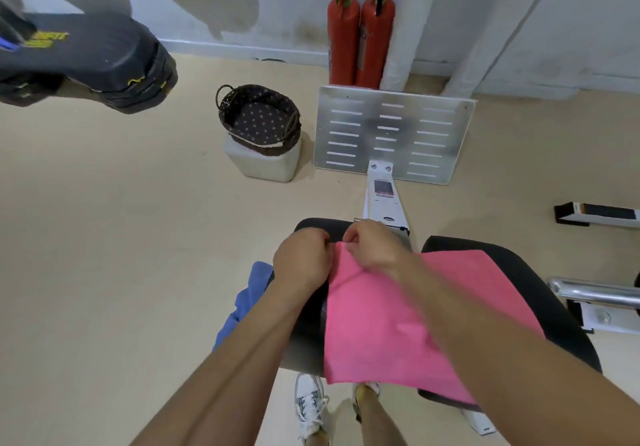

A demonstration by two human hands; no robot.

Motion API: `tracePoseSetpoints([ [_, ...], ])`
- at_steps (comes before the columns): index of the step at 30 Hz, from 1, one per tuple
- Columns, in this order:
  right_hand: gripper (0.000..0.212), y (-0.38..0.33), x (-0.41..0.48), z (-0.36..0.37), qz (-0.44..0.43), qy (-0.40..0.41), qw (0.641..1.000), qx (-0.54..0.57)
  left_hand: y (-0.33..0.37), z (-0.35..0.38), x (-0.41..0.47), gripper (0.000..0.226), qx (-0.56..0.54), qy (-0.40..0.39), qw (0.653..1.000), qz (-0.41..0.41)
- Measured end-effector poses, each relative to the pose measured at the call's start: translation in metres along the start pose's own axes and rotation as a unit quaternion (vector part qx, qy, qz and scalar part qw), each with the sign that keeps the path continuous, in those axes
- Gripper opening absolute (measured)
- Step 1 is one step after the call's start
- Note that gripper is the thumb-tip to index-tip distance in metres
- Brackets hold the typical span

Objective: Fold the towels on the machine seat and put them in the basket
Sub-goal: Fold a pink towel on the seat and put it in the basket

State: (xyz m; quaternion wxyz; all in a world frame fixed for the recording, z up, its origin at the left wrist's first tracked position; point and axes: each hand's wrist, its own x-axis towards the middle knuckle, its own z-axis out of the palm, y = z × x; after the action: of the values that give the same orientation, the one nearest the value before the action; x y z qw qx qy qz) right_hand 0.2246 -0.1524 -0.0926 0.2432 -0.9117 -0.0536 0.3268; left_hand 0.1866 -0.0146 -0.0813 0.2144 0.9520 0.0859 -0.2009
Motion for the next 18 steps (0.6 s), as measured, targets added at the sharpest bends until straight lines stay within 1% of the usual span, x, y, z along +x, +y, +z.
tracePoseSetpoints([
  [2, 0.018, 0.002, 0.001, -0.001, 0.004, 0.018, 0.999, 0.047, 0.003, 0.005, 0.011, 0.021, 0.028, -0.015, 0.999, -0.004],
  [4, 0.018, 0.004, 0.002, -0.003, 0.002, 0.0, 0.998, 0.071, 0.004, 0.006, 0.017, 0.022, 0.021, -0.038, 0.999, -0.01],
  [6, 0.025, 0.006, 0.005, -0.006, 0.0, -0.029, 0.997, 0.065, 0.004, 0.003, 0.023, 0.021, -0.014, -0.07, 0.997, -0.028],
  [7, 0.024, 0.006, 0.008, -0.008, -0.007, -0.042, 0.998, 0.056, 0.004, 0.001, 0.027, 0.019, -0.025, -0.087, 0.995, -0.04],
  [10, 0.01, 0.002, 0.014, -0.013, -0.014, -0.08, 0.995, 0.054, 0.005, -0.003, 0.034, 0.018, -0.036, -0.119, 0.99, -0.061],
  [11, 0.009, 0.001, 0.016, -0.015, -0.016, -0.084, 0.995, 0.059, 0.007, -0.003, 0.035, 0.019, -0.041, -0.123, 0.99, -0.061],
  [13, 0.021, 0.002, 0.018, -0.016, -0.019, -0.069, 0.994, 0.082, 0.009, -0.005, 0.034, 0.021, -0.062, -0.117, 0.99, -0.057],
  [15, 0.019, 0.004, 0.017, -0.018, -0.025, -0.027, 0.991, 0.13, 0.007, -0.007, 0.034, 0.017, -0.122, -0.099, 0.985, -0.066],
  [18, 0.021, 0.01, 0.013, -0.021, -0.038, 0.0, 0.98, 0.198, 0.001, -0.008, 0.034, 0.012, -0.255, -0.083, 0.959, -0.094],
])
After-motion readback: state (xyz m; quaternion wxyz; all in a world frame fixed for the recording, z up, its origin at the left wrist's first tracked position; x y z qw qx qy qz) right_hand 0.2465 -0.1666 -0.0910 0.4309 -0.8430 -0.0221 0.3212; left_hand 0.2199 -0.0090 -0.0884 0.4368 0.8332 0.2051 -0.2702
